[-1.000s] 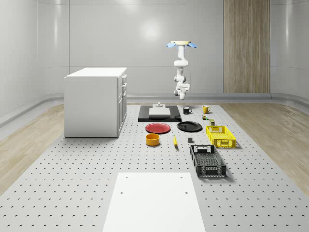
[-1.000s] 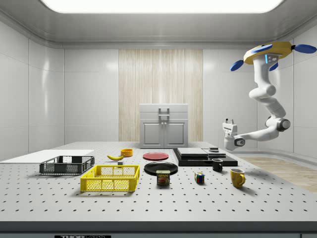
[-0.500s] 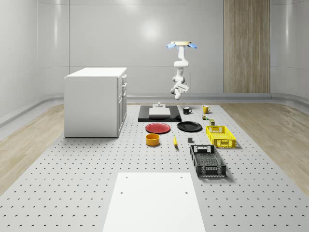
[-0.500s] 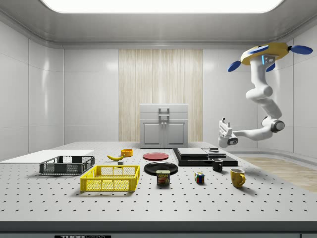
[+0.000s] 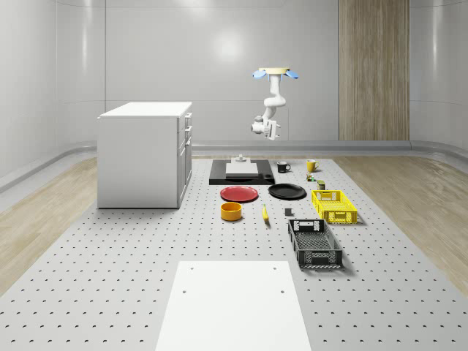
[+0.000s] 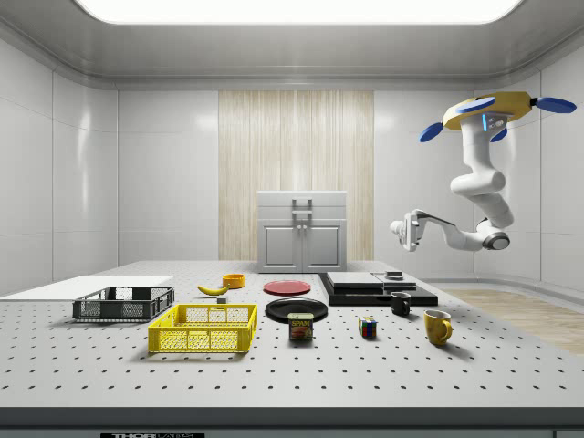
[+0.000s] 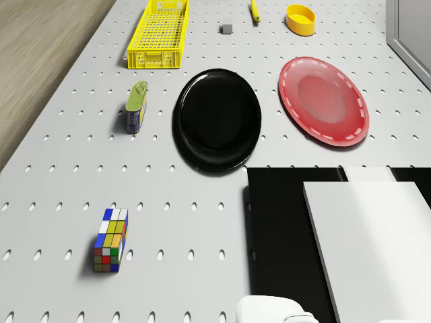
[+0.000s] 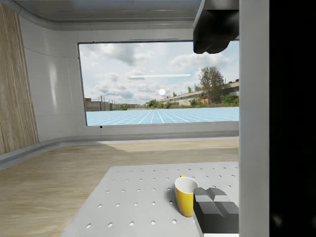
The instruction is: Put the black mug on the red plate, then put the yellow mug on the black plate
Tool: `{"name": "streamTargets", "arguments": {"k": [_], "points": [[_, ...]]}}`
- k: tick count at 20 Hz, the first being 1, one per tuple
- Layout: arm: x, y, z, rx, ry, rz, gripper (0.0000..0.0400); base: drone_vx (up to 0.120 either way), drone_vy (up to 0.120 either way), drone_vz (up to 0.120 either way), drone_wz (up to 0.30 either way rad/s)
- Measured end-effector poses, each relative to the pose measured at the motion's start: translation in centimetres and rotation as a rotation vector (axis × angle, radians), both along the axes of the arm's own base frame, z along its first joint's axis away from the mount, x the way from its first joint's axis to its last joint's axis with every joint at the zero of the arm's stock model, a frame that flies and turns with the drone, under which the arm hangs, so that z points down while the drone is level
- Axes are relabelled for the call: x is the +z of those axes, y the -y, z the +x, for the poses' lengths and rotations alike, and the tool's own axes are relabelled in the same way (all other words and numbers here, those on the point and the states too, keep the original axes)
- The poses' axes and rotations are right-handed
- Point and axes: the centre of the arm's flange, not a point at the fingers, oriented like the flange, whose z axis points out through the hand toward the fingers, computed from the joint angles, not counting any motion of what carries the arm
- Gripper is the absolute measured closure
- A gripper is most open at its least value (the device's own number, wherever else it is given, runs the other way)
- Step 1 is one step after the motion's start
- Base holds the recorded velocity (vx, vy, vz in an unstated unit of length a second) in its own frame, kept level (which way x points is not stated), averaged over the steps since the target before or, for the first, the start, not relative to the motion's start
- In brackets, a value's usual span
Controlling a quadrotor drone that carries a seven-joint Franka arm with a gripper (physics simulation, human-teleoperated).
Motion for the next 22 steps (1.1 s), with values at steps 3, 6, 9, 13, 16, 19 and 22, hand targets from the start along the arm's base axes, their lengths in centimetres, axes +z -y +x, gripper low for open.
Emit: {"name": "streamTargets", "arguments": {"k": [3,6,9,13,16,19,22], "points": [[-3.7,2.3,0.1,-0.017,0.0,-0.445,0.0,0.0,0.0,-0.12,0.0],[-5.5,4.8,0.2,-0.027,-0.002,-0.756,0.0,0.0,0.0,-0.12,0.0],[-6.2,6.6,0.2,-0.032,-0.004,-0.951,0.0,0.053,0.0,-0.12,0.0],[-6.6,8.0,0.2,-0.035,-0.007,-1.094,0.0,0.12,0.0,-0.12,0.0],[-6.7,8.5,0.2,-0.036,-0.008,-1.151,0.0,0.12,0.0,-0.12,0.0],[-6.7,8.8,0.2,-0.036,-0.009,-1.184,0.0,0.12,0.0,-0.12,0.0],[-6.7,9.0,0.2,-0.036,-0.01,-1.204,0.0,0.093,0.0,-0.12,0.0]]}}
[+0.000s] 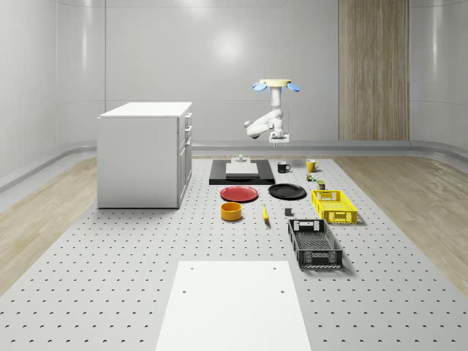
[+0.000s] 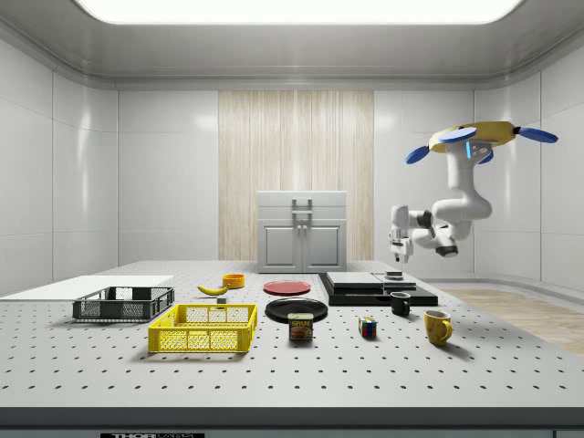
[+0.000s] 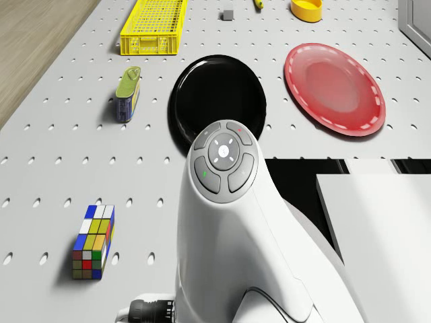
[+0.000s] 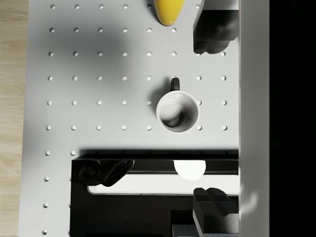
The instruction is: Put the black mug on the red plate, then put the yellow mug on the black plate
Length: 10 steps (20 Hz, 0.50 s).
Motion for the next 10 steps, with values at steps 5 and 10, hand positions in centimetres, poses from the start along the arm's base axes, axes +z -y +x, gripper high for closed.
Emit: {"name": "streamTargets", "arguments": {"k": [5,10], "points": [[-0.01,0.16,0.0,0.0,-0.001,-0.016,0.0,0.0,-0.056,-0.12,0.0],[-0.01,0.22,0.0,0.0,-0.001,-0.022,0.0,0.0,0.0,-0.12,0.0]]}}
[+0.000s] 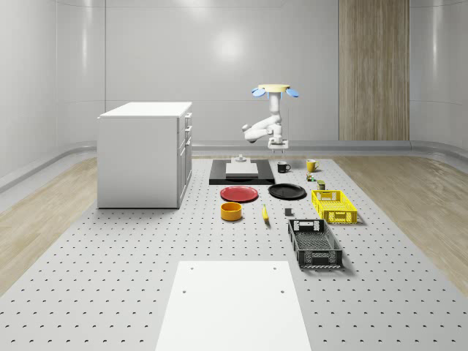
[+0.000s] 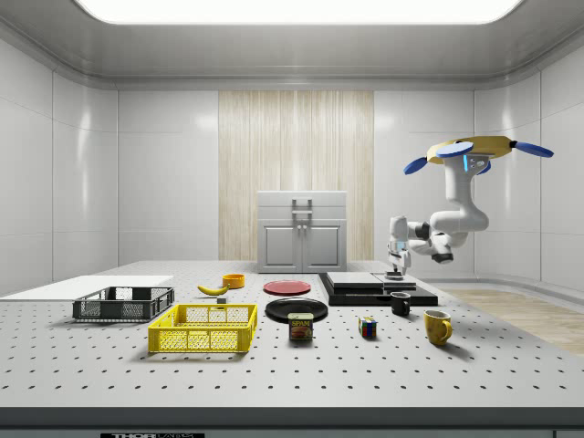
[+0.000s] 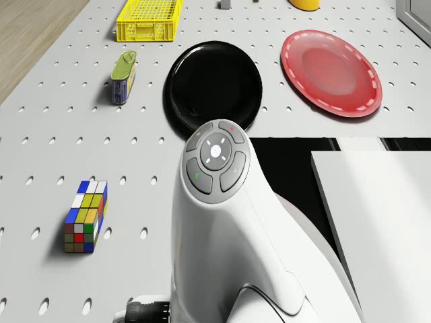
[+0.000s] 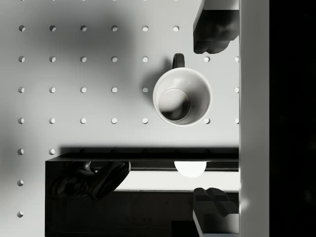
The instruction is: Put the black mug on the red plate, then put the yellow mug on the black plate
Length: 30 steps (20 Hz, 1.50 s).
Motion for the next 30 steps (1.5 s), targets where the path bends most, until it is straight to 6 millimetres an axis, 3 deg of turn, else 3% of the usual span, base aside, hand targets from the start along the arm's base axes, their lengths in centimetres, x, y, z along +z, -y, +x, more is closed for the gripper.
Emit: {"name": "streamTargets", "arguments": {"k": [7,21,30], "points": [[0.3,0.0,0.0,0.0,0.0,-0.003,0.0,0.0,0.0,-0.091,0.0],[6.2,0.0,0.0,0.001,0.0,-0.004,0.0,0.0,0.0,0.0,0.0],[7.7,-0.2,1.4,0.001,0.0,-0.004,0.0,0.0,0.0,0.0,0.0]]}}
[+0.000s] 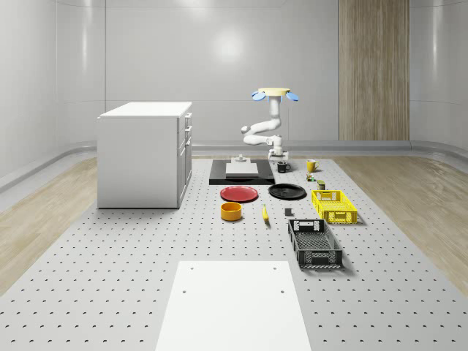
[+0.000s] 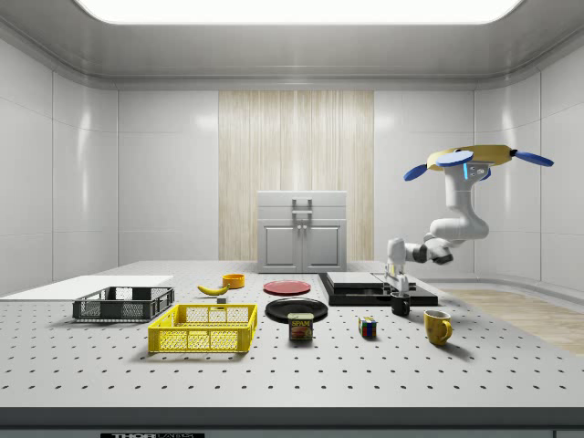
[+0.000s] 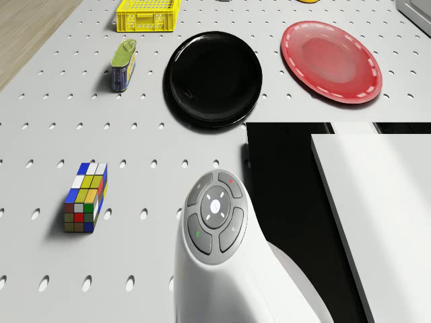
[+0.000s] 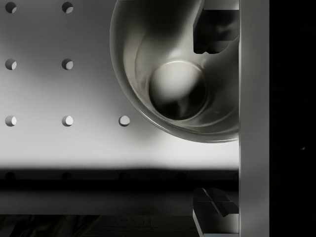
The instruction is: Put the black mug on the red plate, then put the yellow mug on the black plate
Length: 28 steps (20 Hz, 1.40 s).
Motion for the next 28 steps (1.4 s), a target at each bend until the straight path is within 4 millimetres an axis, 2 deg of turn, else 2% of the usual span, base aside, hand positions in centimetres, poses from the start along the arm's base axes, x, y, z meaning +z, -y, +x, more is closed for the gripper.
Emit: {"name": "streamTargets", "arguments": {"k": [8,9,11,13,16,21,28], "points": [[0.23,-0.31,0.3,0.0,0.0,0.0,0.0,0.0,0.0,0.0,0.0],[0.24,-0.32,0.31,0.0,0.0,0.0,0.0064,0.0,0.0,0.0,0.0],[0.25,-0.34,0.33,0.0,0.0,0.0,0.0153,0.0,0.0,0.0,0.0],[0.26,-0.35,0.34,0.0,0.0,0.0,0.0207,0.0,0.0,0.0,0.0],[0.27,-0.36,0.35,0.0,0.0,0.0,0.0251,0.0,0.0,0.0,0.0],[0.27,-0.37,0.36,0.0,0.0,0.0,0.0279,0.0,0.0,0.0,0.0],[-0.21,-0.37,0.36,0.0,0.0,0.0,0.0288,0.0,0.0,0.0,0.0]]}}
